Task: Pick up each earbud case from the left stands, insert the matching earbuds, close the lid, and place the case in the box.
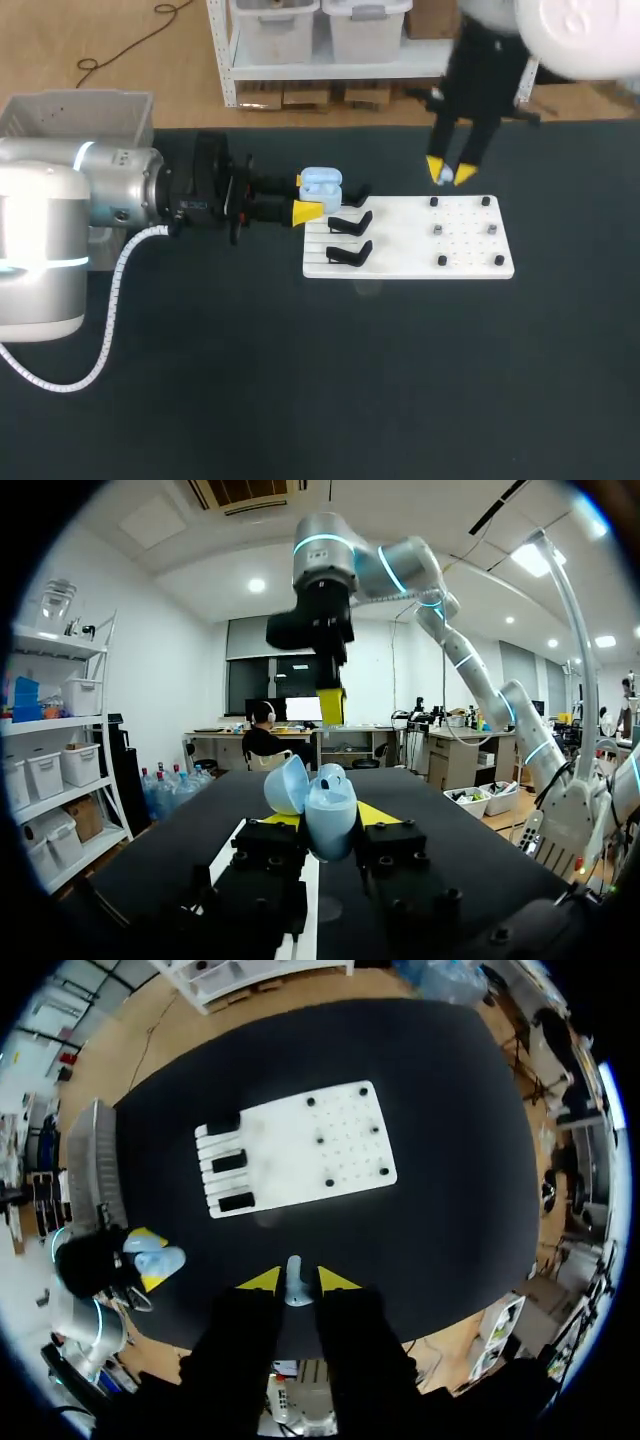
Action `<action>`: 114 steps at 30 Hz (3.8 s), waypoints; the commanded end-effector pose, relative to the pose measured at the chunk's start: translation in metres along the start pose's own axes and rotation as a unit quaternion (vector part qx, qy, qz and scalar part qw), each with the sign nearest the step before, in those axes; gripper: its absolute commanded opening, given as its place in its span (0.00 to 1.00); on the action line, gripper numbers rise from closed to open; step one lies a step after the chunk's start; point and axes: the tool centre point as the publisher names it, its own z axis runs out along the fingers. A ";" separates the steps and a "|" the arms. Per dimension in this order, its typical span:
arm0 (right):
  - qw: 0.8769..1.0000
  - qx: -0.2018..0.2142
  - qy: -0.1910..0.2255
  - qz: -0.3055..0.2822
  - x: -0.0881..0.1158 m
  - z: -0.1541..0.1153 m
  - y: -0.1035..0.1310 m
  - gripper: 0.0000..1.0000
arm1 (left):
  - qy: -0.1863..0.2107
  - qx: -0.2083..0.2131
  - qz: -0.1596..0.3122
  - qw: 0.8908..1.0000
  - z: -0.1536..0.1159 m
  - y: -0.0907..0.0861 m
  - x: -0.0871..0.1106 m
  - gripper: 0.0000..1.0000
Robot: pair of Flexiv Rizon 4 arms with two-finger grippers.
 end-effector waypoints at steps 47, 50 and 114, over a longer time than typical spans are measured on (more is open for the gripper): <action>0.972 0.093 0.019 -0.215 0.028 -0.001 0.117 0.00 | -0.001 -0.002 0.001 1.000 0.000 -0.001 0.000 0.00; 0.972 0.081 0.017 -0.221 0.029 0.001 0.117 0.00 | -0.001 -0.002 0.001 1.000 0.000 -0.001 0.000 0.00; 0.960 0.042 0.037 -0.275 0.025 0.033 0.137 0.00 | -0.001 -0.002 0.001 1.000 0.000 -0.001 0.000 0.00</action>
